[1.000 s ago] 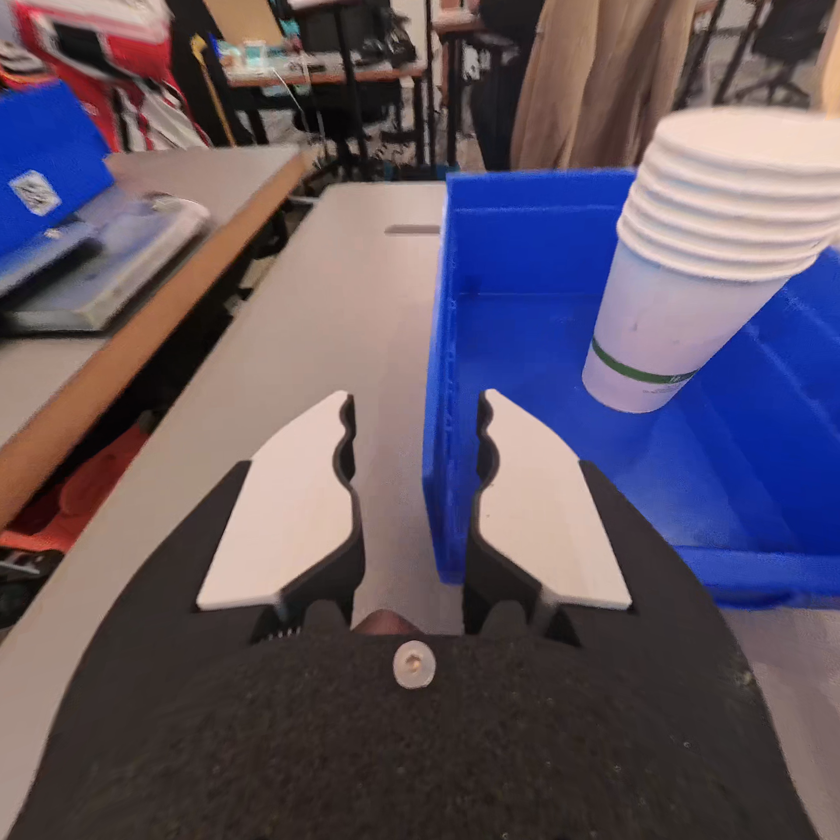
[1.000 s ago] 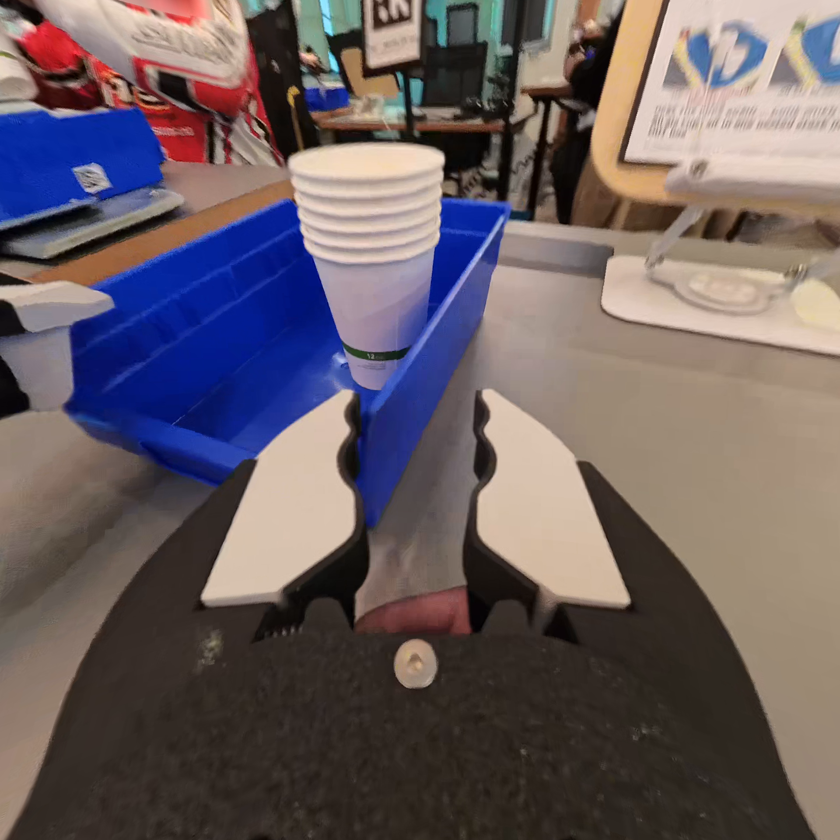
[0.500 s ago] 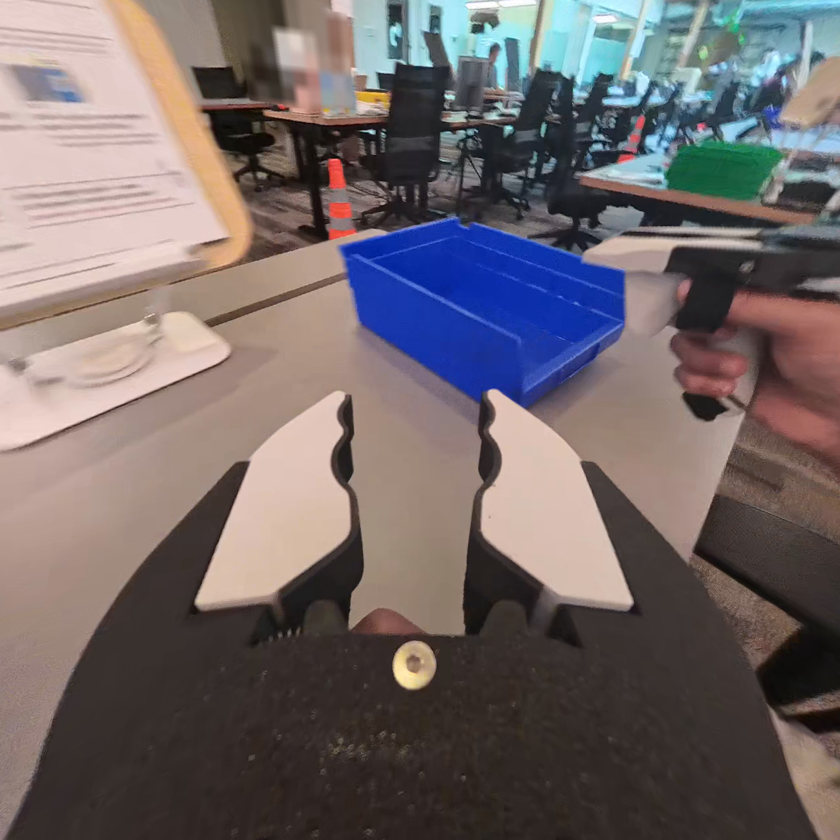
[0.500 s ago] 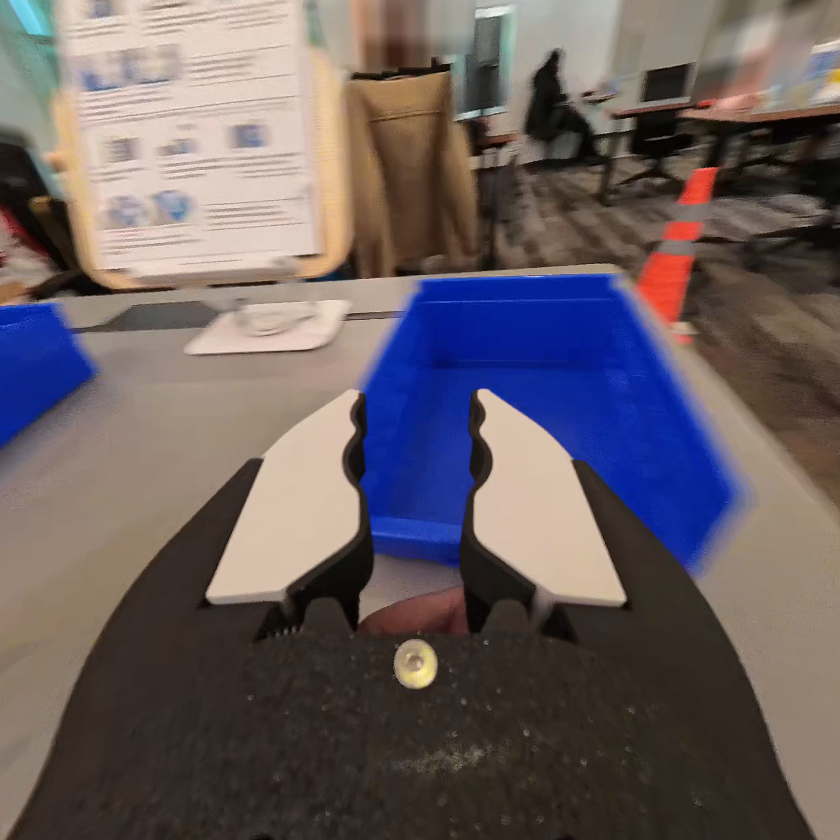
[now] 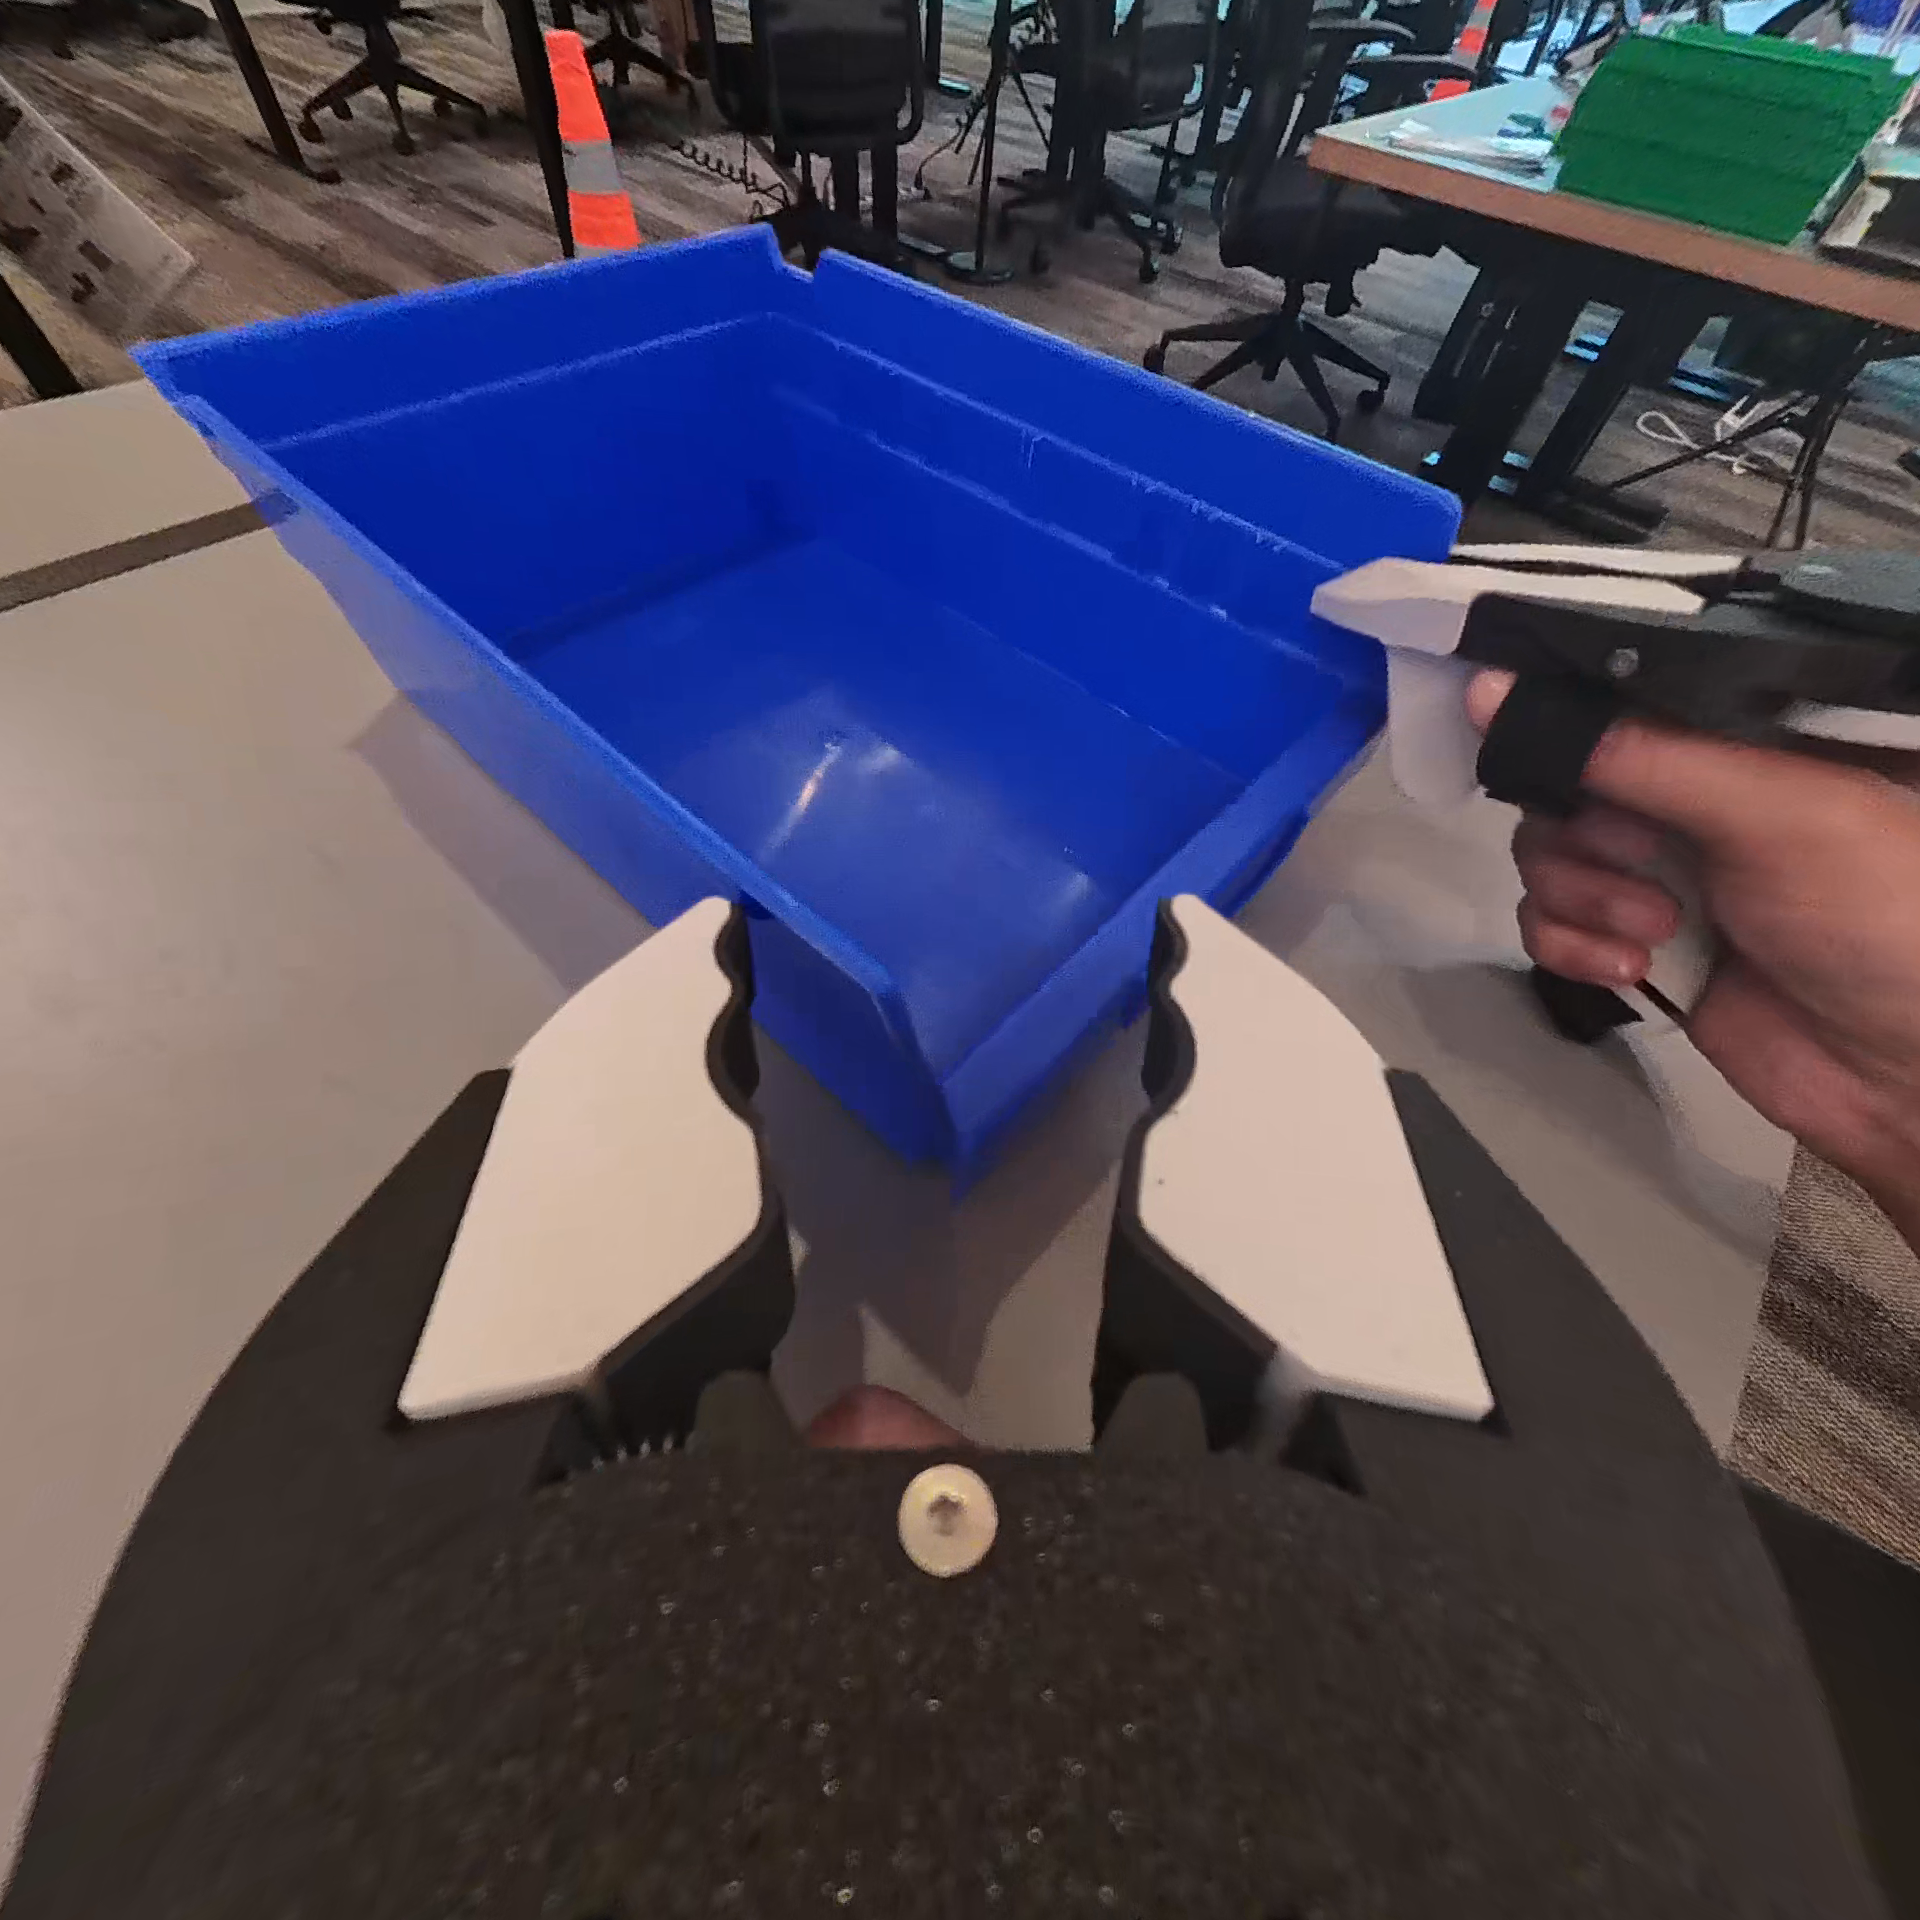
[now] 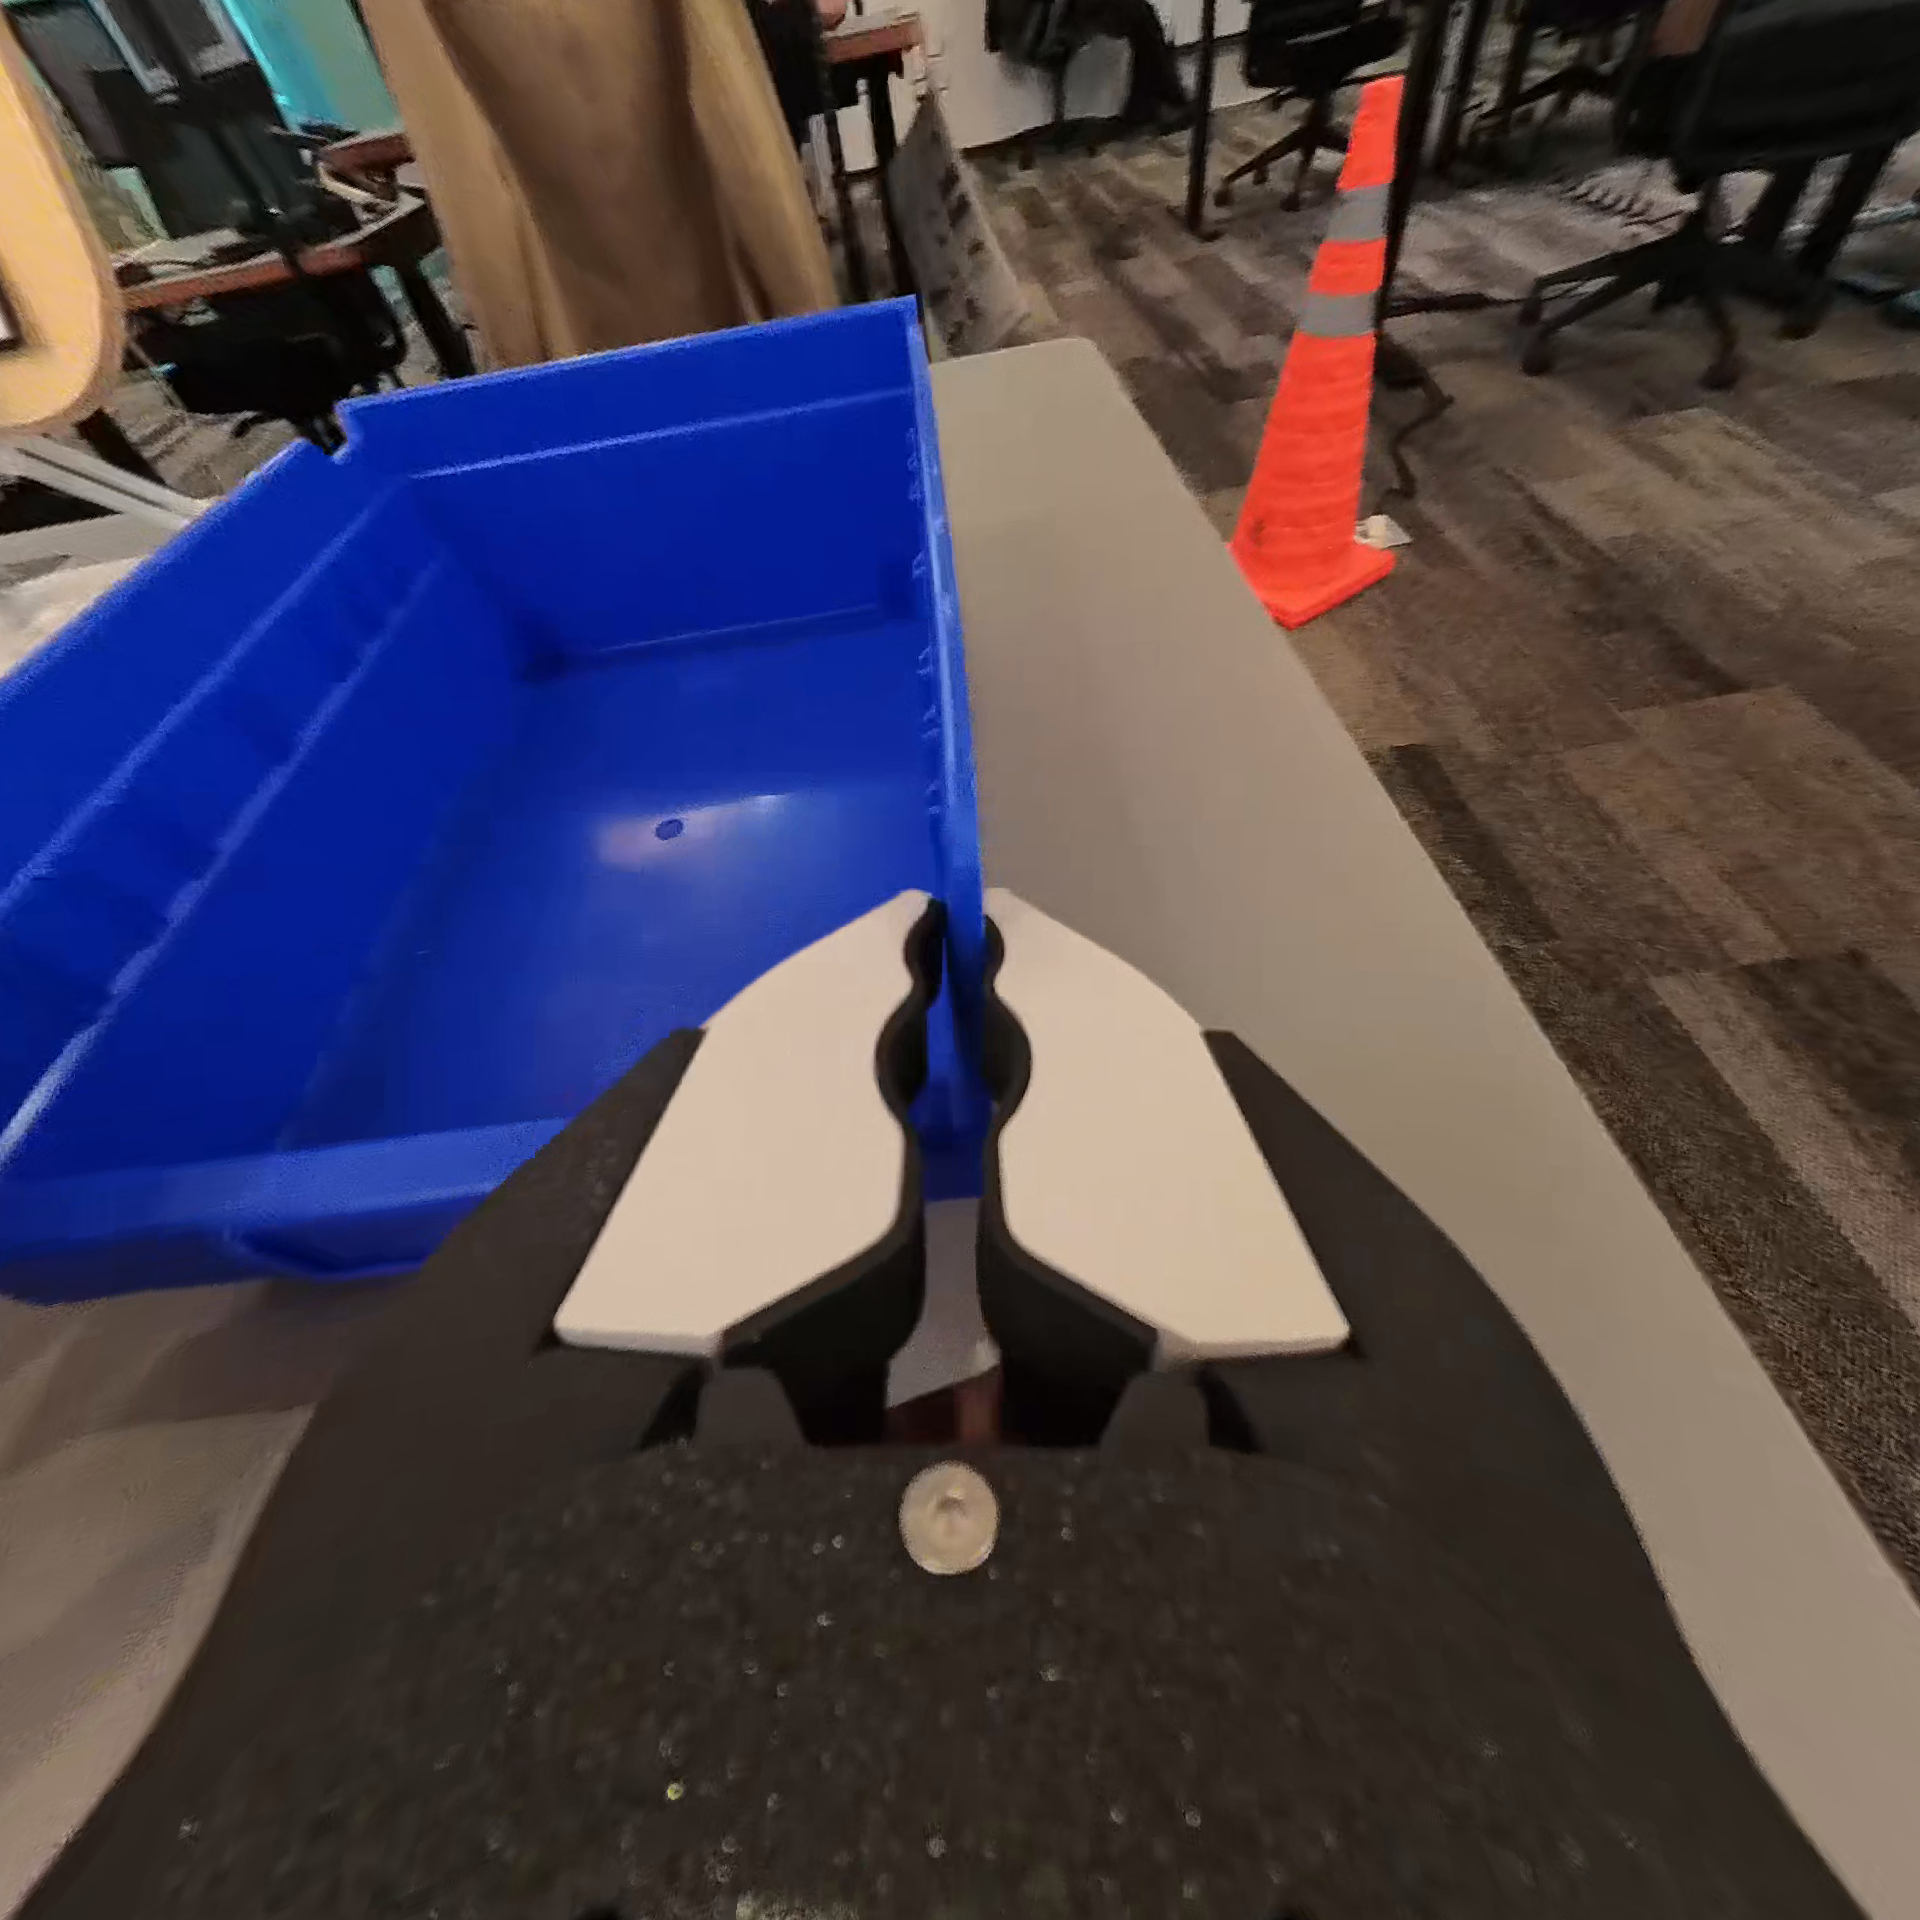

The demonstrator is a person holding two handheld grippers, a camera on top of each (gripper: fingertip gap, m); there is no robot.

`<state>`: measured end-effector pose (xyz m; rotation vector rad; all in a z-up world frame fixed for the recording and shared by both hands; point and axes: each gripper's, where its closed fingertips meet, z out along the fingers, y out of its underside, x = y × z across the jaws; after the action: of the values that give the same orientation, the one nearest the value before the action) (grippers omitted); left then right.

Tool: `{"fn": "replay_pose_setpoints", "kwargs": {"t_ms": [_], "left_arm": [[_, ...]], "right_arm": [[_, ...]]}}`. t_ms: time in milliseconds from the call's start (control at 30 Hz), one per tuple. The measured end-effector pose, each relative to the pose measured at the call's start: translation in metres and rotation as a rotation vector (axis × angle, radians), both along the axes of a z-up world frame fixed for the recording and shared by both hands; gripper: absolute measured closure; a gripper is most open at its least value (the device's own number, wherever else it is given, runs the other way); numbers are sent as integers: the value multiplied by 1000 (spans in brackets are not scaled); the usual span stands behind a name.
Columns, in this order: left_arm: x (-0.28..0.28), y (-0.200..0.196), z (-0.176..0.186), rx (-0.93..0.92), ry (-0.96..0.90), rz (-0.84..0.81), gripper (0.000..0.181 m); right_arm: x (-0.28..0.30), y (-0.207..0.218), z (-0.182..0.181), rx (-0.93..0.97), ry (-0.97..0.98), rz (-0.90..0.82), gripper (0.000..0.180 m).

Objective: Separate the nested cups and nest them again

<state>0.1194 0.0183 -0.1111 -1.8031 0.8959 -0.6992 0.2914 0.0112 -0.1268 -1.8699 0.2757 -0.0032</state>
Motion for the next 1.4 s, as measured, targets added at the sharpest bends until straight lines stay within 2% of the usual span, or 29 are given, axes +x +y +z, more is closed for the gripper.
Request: {"fn": "replay_pose_setpoints", "kwargs": {"t_ms": [100,300,400,500,567,633,733,833,933,1033,1200,1400], "left_arm": [[-2,-3,1,4,-1,2,109],[-7,-3,0,-9,2,4,115],[-34,0,6,41,20,38,116],[-99,7,19,138,56,128,117],[-157,10,31,156,6,221,119],[-220,8,43,185,-66,317,123],[-314,1,46,241,-56,499,121],[-385,-17,36,242,-70,632,122],[-429,-27,21,252,-36,725,123],[-440,-27,15,180,-84,714,123],[-452,-12,6,117,-92,718,120],[-465,-4,4,127,-78,760,119]], "right_arm": [[-2,3,-1,1,41,36,177],[-1,2,-1,-26,-19,14,176],[7,-14,16,-62,-148,-107,157],[-20,-30,57,52,-210,-95,147],[-75,-29,68,110,-161,78,145],[-139,-30,65,137,-71,271,143],[-218,-33,52,143,19,438,140],[-267,-36,39,154,53,493,139],[-302,-44,31,144,38,545,136],[-317,-57,29,161,-119,571,136],[-307,-59,26,202,-408,483,142],[-313,-60,20,188,-403,508,143]]}}
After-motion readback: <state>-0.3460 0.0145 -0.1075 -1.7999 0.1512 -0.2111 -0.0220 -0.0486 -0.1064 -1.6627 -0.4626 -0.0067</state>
